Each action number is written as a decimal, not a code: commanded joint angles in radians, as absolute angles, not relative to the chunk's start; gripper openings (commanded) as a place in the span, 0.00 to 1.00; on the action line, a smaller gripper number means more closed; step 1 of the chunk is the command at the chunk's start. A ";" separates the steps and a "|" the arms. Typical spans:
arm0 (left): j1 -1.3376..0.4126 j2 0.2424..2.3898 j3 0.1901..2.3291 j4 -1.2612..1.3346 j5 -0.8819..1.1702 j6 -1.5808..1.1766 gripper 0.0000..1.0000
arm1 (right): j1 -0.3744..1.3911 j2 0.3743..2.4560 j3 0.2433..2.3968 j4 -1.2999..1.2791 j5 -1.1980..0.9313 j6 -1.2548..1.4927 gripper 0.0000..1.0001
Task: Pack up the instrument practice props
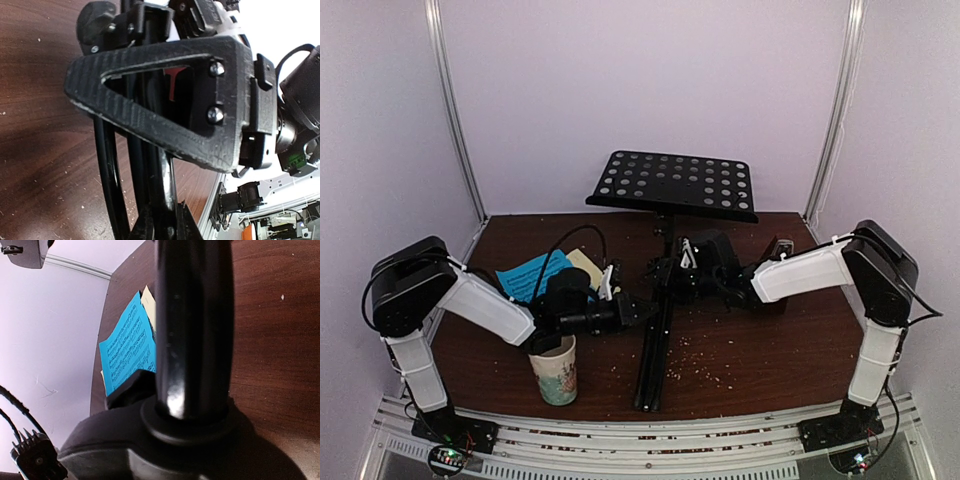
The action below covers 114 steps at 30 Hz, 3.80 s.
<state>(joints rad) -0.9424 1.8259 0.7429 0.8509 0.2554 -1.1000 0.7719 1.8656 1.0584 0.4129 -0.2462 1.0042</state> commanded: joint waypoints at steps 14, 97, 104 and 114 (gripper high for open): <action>-0.998 1.730 0.736 1.041 0.387 -0.943 0.00 | 0.775 1.788 1.064 0.366 -0.114 0.824 0.00; -0.911 1.588 0.936 0.420 0.107 -0.532 0.74 | 0.788 1.775 1.156 0.039 0.141 0.606 1.00; -0.762 1.434 0.983 0.221 -0.010 -0.368 0.86 | 0.766 1.576 1.171 -0.048 0.200 0.518 1.00; -0.079 1.224 0.803 0.174 0.156 -0.392 0.93 | 0.362 1.331 1.146 -0.152 0.144 0.375 1.00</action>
